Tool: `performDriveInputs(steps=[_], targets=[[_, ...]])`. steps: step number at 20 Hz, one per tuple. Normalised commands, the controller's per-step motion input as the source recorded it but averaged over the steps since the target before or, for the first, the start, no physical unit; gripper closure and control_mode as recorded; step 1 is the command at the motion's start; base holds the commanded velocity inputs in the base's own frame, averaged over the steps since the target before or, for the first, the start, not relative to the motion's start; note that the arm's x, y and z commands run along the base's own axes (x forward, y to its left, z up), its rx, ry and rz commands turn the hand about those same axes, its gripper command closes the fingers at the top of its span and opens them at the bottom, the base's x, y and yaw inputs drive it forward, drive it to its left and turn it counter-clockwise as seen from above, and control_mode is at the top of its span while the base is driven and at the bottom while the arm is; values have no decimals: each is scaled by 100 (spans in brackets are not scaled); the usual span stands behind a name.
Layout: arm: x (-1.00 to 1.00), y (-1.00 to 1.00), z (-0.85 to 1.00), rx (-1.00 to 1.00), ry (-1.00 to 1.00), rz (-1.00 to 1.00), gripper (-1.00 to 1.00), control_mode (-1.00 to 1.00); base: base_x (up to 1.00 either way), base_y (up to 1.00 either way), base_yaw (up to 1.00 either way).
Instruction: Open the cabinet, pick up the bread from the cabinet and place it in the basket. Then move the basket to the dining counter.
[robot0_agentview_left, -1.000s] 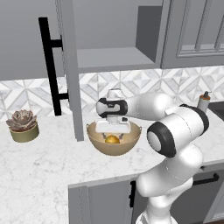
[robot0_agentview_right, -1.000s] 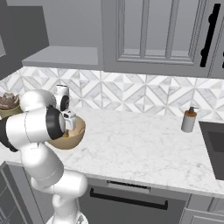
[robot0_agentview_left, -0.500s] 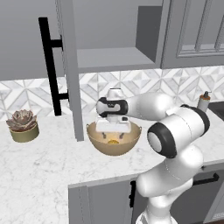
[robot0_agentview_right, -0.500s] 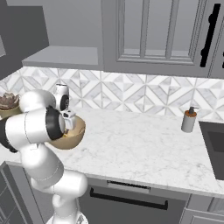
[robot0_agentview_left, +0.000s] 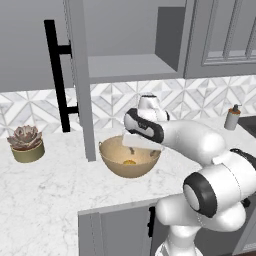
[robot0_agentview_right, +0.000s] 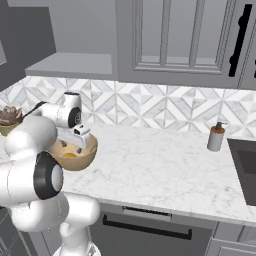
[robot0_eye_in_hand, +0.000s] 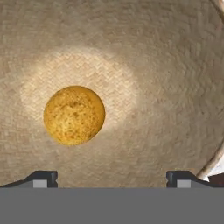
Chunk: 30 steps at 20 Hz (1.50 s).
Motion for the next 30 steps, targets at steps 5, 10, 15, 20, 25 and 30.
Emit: performDriveInputs(steps=[5,10,15,20,25,30], targets=[[-45,-46,49,-1,-15,-12,-100,-100,0,0,0],[-6,-33,4,-4,-5,-12,-100,-100,0,0,0],[3,-10,-2,0,-1,-9,-100,-100,0,0,0],[46,0,0,0,0,-7,-100,-100,0,0,0],[59,0,-1,-1,1,-6,-100,-100,0,0,0],[14,-1,-23,-1,0,-2,-100,-100,0,0,0]])
